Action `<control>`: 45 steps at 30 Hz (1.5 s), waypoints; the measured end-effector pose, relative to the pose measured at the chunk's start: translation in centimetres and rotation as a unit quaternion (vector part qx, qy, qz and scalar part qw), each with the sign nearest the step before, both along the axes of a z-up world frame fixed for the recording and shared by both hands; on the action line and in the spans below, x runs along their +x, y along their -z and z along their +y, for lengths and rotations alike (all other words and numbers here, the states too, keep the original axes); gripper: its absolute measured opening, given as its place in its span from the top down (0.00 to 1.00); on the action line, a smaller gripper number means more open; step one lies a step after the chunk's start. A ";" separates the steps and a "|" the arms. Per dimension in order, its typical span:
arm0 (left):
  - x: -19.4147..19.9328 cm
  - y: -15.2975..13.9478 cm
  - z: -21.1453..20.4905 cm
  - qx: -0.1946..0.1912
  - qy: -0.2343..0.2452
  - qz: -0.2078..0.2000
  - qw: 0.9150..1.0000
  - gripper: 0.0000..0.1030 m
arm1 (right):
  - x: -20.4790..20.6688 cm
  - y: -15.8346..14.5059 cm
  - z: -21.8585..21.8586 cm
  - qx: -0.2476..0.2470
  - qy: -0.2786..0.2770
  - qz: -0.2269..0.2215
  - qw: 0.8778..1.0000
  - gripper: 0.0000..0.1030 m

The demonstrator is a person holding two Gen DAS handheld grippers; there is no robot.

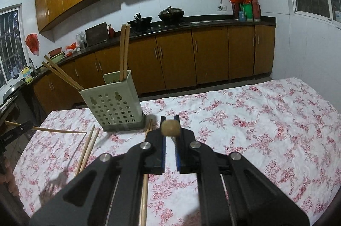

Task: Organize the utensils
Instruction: 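Lift both chopsticks upright and carry them above the green holder, then open both tools to drop the chopsticks into the holder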

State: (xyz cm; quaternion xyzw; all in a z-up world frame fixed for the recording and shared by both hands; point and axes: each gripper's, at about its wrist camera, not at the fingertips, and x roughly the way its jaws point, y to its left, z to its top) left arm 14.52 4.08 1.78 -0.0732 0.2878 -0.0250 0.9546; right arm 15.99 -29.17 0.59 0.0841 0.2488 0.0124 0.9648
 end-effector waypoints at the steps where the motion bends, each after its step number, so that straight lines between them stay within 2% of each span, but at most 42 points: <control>1: 0.1 0.0 0.0 0.000 0.000 -0.001 1.000 0.93 | 0.0 0.1 0.1 -0.001 0.000 -0.001 1.000 0.92; 7: 0.3 -1.3 -0.1 0.004 0.002 -0.015 1.000 0.93 | 0.1 -1.5 0.3 0.000 -0.002 -0.024 1.000 0.92; 19: 0.4 -6.9 -1.4 -0.016 0.030 -0.086 0.996 0.93 | -0.8 -8.6 1.6 0.034 -0.047 -0.111 0.992 0.92; 25: 1.0 -10.5 -2.9 -0.037 0.034 -0.147 0.988 0.93 | -0.6 -12.1 2.9 0.043 -0.076 -0.142 0.986 0.92; 28: 1.9 -12.9 -4.0 -0.041 0.029 -0.188 0.981 0.93 | 0.4 -13.5 3.8 0.033 -0.082 -0.146 0.985 0.92; 32: 3.2 -14.6 -5.3 -0.035 0.019 -0.232 0.972 0.93 | 2.6 -14.8 5.1 0.019 -0.088 -0.143 0.986 0.92; 35: 4.8 -14.4 -6.1 -0.034 0.013 -0.243 0.969 0.93 | 5.0 -14.8 5.8 0.017 -0.093 -0.122 0.988 0.92; 39: 6.7 -12.7 -7.1 -0.022 0.006 -0.243 0.970 0.93 | 8.1 -13.4 6.2 0.024 -0.096 -0.083 0.992 0.92; 45: 8.7 -9.5 -7.4 -0.028 0.009 -0.209 0.977 0.93 | 10.5 -11.3 6.2 0.028 -0.096 -0.048 0.994 0.92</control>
